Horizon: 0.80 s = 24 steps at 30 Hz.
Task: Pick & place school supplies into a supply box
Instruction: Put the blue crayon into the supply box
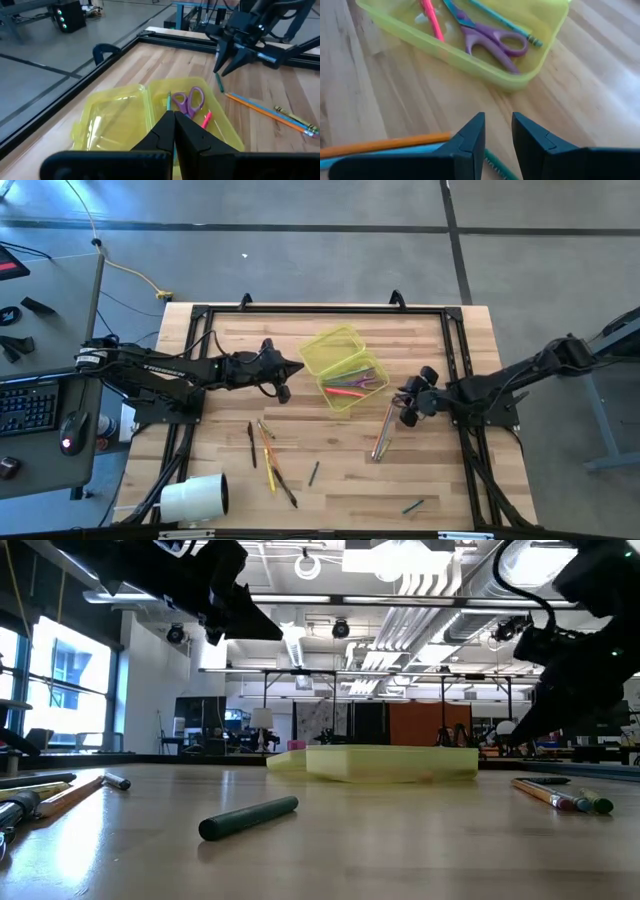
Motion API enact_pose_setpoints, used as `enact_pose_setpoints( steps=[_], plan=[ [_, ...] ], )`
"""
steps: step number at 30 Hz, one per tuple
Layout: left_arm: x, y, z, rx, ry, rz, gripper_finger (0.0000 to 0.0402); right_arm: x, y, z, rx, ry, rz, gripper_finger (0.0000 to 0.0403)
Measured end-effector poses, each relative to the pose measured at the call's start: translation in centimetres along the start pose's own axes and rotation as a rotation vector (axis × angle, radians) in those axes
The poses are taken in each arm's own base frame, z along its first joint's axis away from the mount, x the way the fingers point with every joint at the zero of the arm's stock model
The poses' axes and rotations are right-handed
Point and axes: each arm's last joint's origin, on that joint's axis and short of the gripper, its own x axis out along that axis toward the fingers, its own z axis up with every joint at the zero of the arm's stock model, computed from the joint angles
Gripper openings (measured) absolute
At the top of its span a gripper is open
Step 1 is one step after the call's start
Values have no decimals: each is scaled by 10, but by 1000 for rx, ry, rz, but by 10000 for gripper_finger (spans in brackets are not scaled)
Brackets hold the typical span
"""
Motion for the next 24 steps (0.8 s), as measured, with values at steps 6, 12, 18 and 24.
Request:
enact_pose_setpoints(
  steps=[6, 12, 18, 24],
  plan=[
    [0, 0, 0, -2, -3, -12, 46, 6, -7, 2, -10, 91, 71, 89],
    [0, 0, 0, -2, -3, -12, 46, 11, -10, 0, -10, 158, 106, 132],
    [0, 0, 0, -2, -3, -12, 46, 18, -9, -6, -69, 223, 92, 156],
    [0, 0, 1, -2, -3, -12, 46, 27, -7, -12, -79, 286, 47, 154]
  ],
)
